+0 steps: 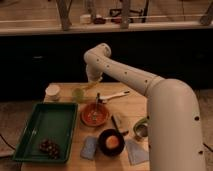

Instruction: Place banana in plastic cup

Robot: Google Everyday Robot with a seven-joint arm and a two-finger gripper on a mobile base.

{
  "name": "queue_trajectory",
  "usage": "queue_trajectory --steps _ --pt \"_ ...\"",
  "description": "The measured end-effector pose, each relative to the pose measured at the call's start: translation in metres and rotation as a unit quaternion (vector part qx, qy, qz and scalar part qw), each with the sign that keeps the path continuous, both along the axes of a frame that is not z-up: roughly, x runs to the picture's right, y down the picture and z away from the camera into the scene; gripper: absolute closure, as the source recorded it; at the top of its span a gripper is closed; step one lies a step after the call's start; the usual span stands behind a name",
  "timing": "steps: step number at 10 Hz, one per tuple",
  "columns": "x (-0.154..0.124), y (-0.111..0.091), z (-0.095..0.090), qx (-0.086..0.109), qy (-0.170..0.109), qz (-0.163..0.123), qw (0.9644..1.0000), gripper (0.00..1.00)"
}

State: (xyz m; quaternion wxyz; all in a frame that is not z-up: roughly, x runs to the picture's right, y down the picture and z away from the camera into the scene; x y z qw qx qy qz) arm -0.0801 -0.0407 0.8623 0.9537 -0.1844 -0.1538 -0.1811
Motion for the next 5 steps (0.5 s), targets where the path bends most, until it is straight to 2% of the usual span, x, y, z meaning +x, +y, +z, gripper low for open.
queue_trajectory --steps 3,5 --pt "-0.01 0.0 0.006 0.0 -0.014 -0.005 0.9999 0.99" --pt "-0.025 0.003 0.01 -0.001 -0.026 -0.011 0.9996 0.99"
